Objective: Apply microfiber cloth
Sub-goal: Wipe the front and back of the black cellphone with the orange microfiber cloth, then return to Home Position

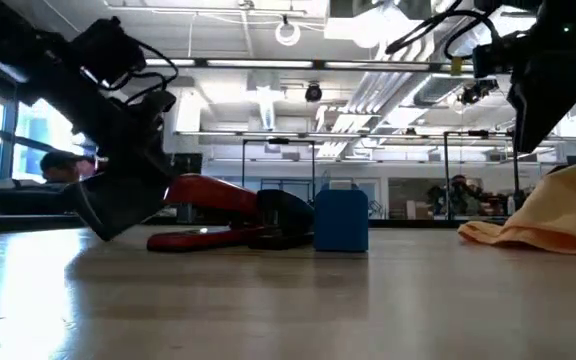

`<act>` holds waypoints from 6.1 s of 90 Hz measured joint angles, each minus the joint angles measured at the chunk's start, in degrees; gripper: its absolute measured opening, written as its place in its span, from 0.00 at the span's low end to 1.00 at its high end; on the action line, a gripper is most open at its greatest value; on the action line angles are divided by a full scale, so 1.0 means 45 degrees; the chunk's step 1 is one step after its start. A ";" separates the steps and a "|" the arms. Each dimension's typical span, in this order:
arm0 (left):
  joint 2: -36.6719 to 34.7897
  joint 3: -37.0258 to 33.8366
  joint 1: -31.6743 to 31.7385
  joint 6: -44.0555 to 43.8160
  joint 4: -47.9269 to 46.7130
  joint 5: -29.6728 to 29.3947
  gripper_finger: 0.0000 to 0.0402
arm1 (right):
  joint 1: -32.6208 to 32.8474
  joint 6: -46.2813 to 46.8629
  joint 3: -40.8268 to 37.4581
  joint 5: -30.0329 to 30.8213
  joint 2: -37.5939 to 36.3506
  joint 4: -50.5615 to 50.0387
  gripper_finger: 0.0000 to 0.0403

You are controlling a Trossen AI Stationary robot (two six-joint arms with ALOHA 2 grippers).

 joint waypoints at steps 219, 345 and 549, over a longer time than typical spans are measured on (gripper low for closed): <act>-0.0318 0.2627 -0.0456 0.2182 -0.8172 -0.0764 0.28 | 0.0033 -0.2108 -0.1018 0.0874 0.0000 0.4369 0.55; -0.6967 -0.2954 -0.4784 0.9485 0.6988 -0.2680 0.25 | 0.1224 -0.5876 -0.6688 0.0973 -1.0535 1.3899 0.18; -1.3248 -0.4800 -0.1404 1.0744 0.2616 0.0493 0.00 | -0.1821 -0.5026 -0.9864 -0.2456 -1.3221 1.4485 0.00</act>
